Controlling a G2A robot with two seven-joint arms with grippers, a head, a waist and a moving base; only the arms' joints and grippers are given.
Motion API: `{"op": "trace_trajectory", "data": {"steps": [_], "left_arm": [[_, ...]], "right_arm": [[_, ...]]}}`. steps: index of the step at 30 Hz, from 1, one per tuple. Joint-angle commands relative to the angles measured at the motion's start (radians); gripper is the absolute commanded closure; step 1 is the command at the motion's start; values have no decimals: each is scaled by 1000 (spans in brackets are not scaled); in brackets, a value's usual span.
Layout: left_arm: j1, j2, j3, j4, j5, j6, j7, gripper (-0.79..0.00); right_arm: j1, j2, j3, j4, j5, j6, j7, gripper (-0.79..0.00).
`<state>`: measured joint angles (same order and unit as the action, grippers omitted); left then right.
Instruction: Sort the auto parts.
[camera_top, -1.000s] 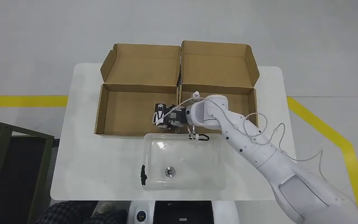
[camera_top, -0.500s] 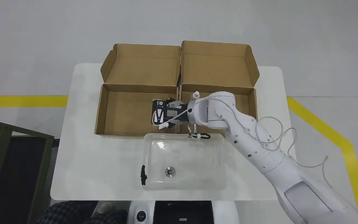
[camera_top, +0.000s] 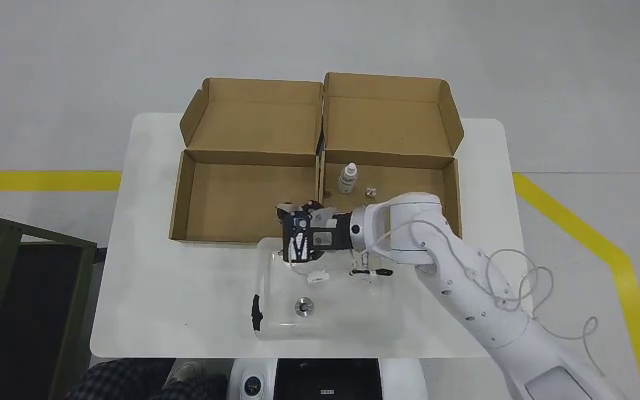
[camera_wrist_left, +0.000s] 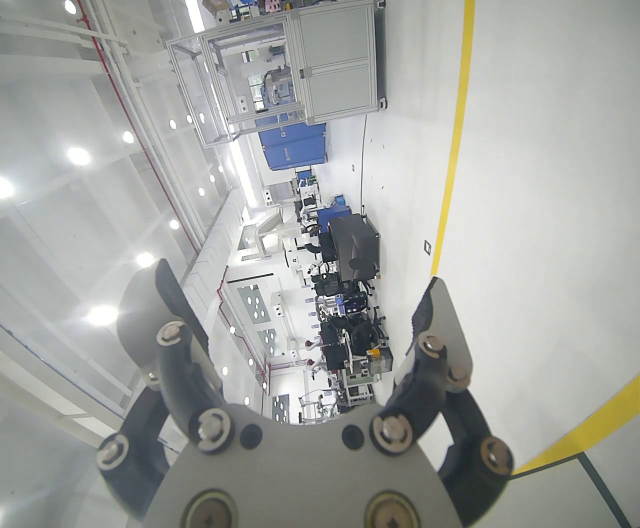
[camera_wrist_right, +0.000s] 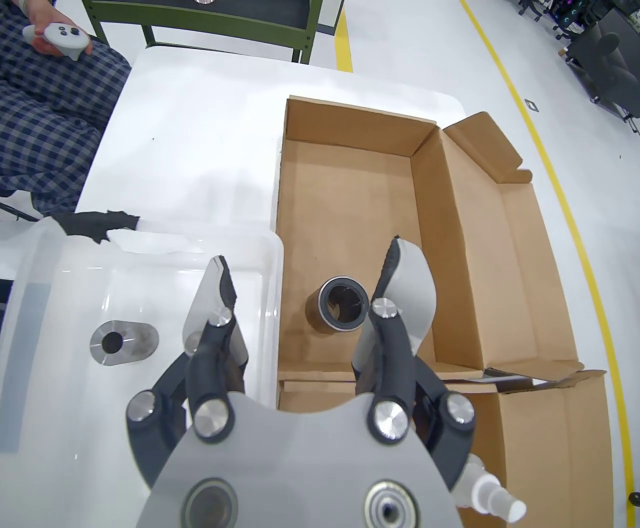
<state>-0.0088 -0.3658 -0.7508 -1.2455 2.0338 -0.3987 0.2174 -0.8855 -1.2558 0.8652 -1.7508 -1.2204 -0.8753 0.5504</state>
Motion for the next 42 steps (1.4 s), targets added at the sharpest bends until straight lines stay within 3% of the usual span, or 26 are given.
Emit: {"op": "trace_trajectory", "data": {"steps": [1, 11, 16, 31, 42], "left_arm": [[0, 0, 0, 0, 0, 0, 0, -785], [0, 0, 0, 0, 0, 0, 0, -785], [0, 0, 0, 0, 0, 0, 0, -785], [0, 0, 0, 0, 0, 0, 0, -785], [0, 0, 0, 0, 0, 0, 0, -785]], "right_arm": [[-33, 10, 15, -29, -3, -18, 19, -560], [-178, 59, 90, -138, -12, -125, 98, -570], [-224, 75, 69, -166, -17, -137, 106, -582], [-223, 104, -4, -91, -99, -137, 37, -557], [-213, 103, -47, -15, -163, -118, -40, -542]]}}
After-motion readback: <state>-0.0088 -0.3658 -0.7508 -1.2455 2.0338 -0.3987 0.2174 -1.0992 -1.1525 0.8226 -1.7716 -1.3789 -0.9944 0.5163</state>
